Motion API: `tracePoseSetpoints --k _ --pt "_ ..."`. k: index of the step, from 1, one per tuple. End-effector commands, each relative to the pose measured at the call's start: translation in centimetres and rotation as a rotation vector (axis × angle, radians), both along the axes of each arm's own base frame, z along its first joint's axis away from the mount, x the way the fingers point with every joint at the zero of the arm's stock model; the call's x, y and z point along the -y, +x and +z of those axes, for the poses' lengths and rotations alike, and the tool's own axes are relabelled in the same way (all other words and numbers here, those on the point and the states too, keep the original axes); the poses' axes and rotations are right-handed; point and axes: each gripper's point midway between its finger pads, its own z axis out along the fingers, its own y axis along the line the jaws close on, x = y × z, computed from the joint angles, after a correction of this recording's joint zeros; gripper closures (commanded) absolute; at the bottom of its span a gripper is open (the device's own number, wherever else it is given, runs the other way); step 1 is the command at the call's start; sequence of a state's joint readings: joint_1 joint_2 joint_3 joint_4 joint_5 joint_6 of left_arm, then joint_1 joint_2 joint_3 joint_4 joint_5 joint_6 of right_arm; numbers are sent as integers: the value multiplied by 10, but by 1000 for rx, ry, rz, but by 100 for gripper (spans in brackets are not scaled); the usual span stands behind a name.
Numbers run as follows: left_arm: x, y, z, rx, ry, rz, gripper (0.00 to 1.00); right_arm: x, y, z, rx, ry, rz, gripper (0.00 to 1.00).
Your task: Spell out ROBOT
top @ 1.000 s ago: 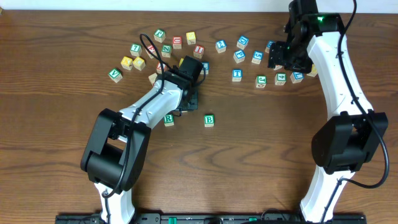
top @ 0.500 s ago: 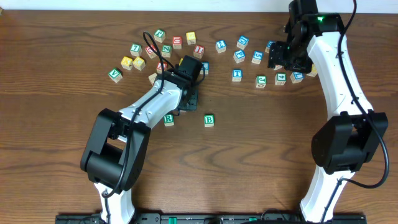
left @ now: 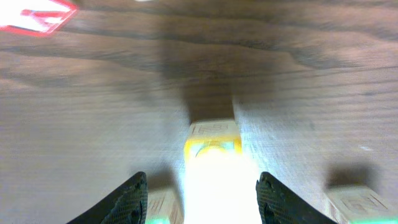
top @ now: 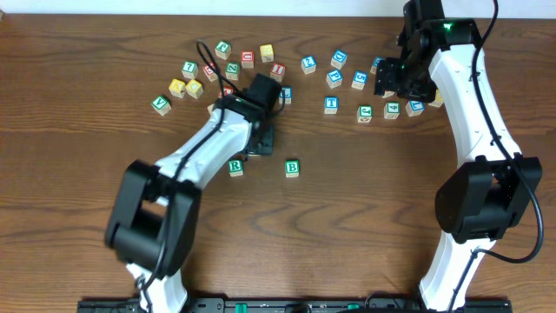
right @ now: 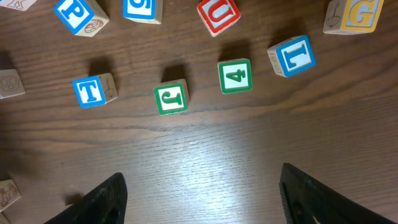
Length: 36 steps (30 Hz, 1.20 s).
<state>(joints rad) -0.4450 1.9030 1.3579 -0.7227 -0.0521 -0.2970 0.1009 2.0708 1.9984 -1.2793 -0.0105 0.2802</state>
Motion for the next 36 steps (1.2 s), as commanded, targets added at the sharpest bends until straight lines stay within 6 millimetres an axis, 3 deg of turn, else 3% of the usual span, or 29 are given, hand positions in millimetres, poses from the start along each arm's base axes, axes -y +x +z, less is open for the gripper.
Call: tracePoseSetpoints --k 1,6,14,20,36 --pt "-13 6 54 88 -61 149 45 -2 1 11 27 -6 12 27" --pt "-30 -11 53 25 -61 308 44 -2 0 11 22 -4 13 27" --pt "-35 -24 1 -97 13 310 45 -7 -1 11 19 -4 25 27" --pt "-37 -29 -26 -159 50 311 46 -8 -1 10 19 -4 26 27" --pt "-38 -33 -30 -178 57 310 55 -7 -2 10 19 -4 25 27"
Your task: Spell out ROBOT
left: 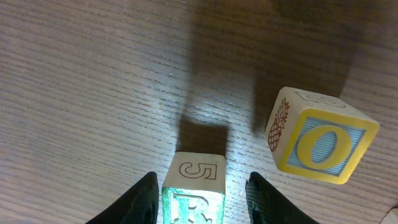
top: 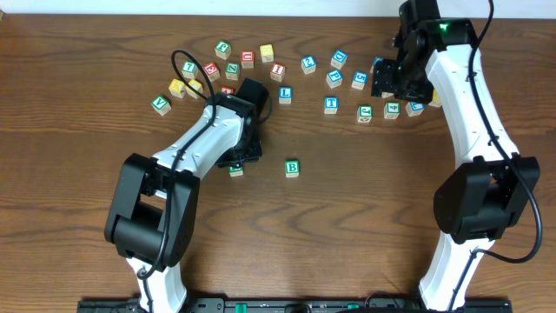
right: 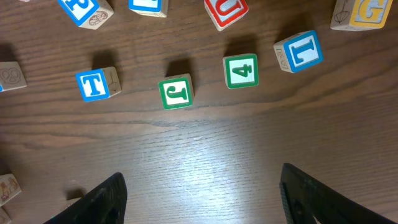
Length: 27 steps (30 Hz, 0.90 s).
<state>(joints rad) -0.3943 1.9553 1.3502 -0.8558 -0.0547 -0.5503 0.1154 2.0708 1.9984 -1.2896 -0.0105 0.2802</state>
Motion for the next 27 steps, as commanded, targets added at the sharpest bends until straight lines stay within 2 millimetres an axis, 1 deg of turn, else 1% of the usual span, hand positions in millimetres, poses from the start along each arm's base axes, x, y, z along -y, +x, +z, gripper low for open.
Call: tracePoseSetpoints --k 1,10,16,17,23,27 --pt "-5 -6 -6 -22 15 8 55 -1 2 11 29 -3 11 27" --pt "-6 -8 -8 -28 18 8 57 -1 1 11 26 -3 11 27" --pt "-6 -8 -8 -27 18 8 66 -1 1 11 26 -3 11 27" --pt "-5 -7 -8 -22 16 8 68 -1 1 11 26 -3 11 27" --pt "-3 -3 -8 -8 10 -11 68 -1 1 11 26 -3 11 27" --pt "1 9 -7 35 -4 -73 68 -1 1 11 26 -3 11 27"
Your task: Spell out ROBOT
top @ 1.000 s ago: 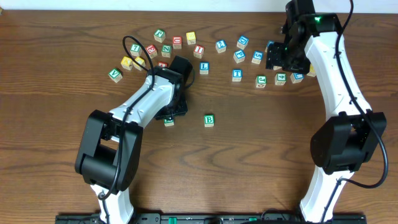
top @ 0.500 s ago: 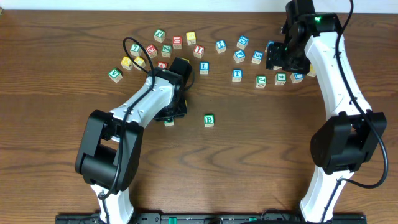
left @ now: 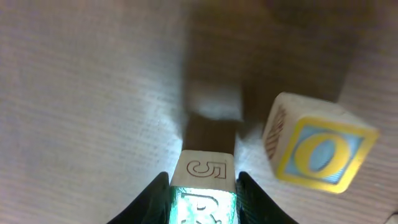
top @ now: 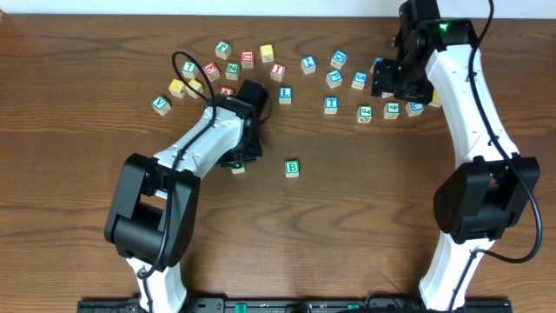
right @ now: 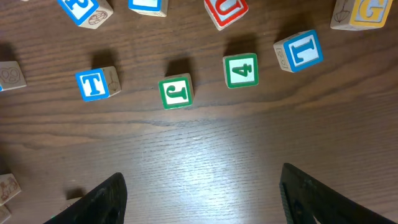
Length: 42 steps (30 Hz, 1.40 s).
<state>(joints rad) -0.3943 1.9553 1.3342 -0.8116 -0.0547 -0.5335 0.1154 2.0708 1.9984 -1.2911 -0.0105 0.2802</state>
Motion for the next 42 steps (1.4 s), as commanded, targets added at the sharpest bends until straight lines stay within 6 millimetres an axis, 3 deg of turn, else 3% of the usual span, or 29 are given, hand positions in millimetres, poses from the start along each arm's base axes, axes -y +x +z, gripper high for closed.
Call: tracePoseSetpoints --k 1,9,31,32,33,42 --pt "1 9 -3 28 2 -80 68 -1 1 11 28 -3 11 27" --pt "4 33 1 127 15 -148 68 -1 0 10 20 -4 11 27" --pt "11 34 1 132 -22 -153 67 -1 0 11 21 -4 11 27" --pt "11 35 1 132 -22 -153 66 -1 0 11 21 -4 11 27" --pt "11 35 1 134 -23 -153 59 -1 0 11 21 -4 11 27" --pt "12 36 2 137 -18 -188 57 -1 0 11 22 -4 11 27"
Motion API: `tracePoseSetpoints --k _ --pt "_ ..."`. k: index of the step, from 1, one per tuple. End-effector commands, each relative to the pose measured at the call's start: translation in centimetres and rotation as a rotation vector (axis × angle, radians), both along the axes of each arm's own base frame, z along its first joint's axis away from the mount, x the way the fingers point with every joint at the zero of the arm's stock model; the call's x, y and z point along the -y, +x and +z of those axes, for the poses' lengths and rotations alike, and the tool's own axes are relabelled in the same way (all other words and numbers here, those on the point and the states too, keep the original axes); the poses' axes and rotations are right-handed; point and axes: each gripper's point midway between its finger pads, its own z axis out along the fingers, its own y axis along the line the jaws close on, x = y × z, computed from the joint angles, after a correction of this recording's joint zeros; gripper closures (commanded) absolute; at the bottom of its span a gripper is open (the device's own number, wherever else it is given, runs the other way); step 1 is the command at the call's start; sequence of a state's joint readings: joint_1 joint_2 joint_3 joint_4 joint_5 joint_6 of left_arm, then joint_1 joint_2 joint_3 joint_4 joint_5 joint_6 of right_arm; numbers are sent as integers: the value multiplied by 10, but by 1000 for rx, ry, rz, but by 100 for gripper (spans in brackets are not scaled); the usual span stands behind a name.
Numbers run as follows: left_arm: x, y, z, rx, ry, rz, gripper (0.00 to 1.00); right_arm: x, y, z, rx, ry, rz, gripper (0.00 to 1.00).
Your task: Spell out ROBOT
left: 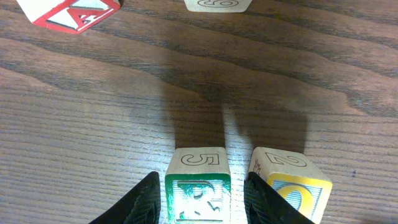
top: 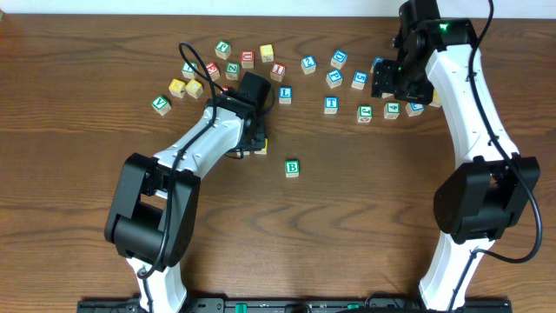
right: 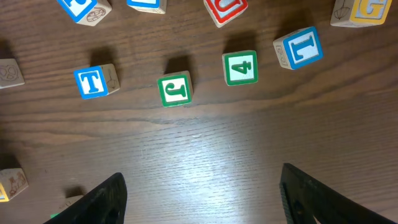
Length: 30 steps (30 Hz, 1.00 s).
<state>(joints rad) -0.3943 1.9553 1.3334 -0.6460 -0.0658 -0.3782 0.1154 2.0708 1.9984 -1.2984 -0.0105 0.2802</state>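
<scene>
In the left wrist view the green R block (left: 198,190) stands on the table between the fingers of my left gripper (left: 200,202). The jaws are open, with a narrow gap on each side of the block. The yellow O block (left: 290,183) sits right beside it on the right, nearly touching. Overhead, the left gripper (top: 251,142) hides the R; a corner of the O block (top: 261,149) shows. The green B block (top: 292,168) lies alone to the lower right. My right gripper (right: 199,199) hangs open and empty above the table, near the blue T block (right: 91,82).
Loose letter blocks are scattered across the back of the table (top: 287,65). Under the right wrist lie a green J (right: 175,90), a green 4 (right: 240,67), a blue L (right: 298,48) and a red U (right: 221,9). A red block (left: 68,11) lies beyond the left gripper.
My left gripper was shut on the R block, lower left of the O. Now the R stands close beside the O and the jaws have opened. The right arm has not moved.
My left gripper first stood open around the yellow O block on the table. Then it was open around the R block, with the O off to the right. Then it was shut on the R. Now the R stands beside the O, let go.
</scene>
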Motion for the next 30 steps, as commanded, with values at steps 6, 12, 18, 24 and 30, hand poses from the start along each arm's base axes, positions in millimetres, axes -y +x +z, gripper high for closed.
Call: tracePoseSetpoints --k 6,12,18,24,30 --pt "1 5 19 15 6 -52 57 -1 2 11 30 -3 11 26" --pt "18 -1 68 80 -28 -93 57 -3 5 12 45 -1 14 26" --pt "69 -29 70 42 -126 -110 57 -4 7 12 53 0 15 26" --pt "106 -52 52 -2 -136 -110 57 -4 8 13 58 0 15 25" --pt "109 -58 27 -56 -103 -74 57 -4 8 13 58 -4 34 24"
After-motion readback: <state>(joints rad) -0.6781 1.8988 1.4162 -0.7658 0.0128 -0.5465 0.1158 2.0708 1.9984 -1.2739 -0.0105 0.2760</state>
